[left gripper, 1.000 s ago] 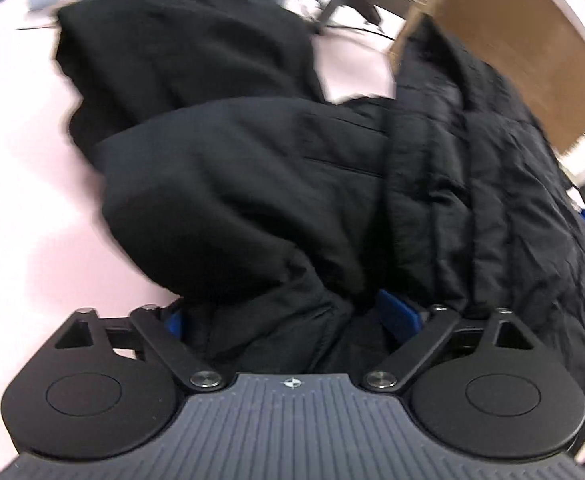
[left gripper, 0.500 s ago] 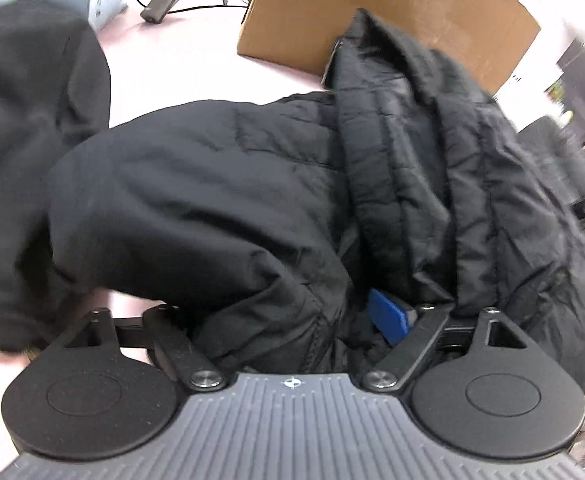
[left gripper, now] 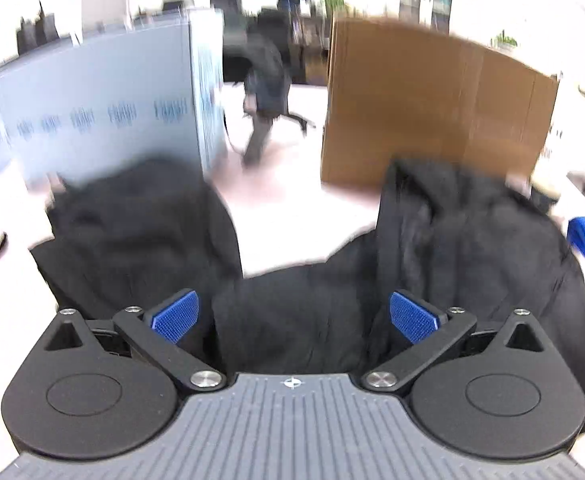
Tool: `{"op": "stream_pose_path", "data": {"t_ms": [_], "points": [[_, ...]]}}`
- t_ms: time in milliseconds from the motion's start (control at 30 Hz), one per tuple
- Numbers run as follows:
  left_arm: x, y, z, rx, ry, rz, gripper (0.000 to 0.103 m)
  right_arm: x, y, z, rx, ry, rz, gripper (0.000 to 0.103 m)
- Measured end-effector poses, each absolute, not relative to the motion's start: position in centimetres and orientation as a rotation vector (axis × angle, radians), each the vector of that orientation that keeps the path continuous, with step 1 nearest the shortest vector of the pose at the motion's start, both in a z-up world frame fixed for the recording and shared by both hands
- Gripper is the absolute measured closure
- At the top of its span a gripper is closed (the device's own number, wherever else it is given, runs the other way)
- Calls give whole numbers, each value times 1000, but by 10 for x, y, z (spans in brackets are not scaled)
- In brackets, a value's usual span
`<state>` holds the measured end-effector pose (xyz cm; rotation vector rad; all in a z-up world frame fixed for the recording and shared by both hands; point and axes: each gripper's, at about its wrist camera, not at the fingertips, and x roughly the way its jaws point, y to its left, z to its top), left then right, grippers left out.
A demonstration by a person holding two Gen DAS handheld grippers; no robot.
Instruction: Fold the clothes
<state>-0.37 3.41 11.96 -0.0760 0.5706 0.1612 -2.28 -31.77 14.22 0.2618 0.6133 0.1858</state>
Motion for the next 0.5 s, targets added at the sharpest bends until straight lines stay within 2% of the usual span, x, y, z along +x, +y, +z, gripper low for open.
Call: {"op": "stream_pose_path", "data": {"t_ms": [267, 500], "points": [[-72, 0, 136, -122, 518, 185, 0, -40, -302, 149, 200, 611, 288, 0], [-99, -27, 134, -178, 641, 126, 0, -57, -296, 146, 154, 686, 307, 0]]}}
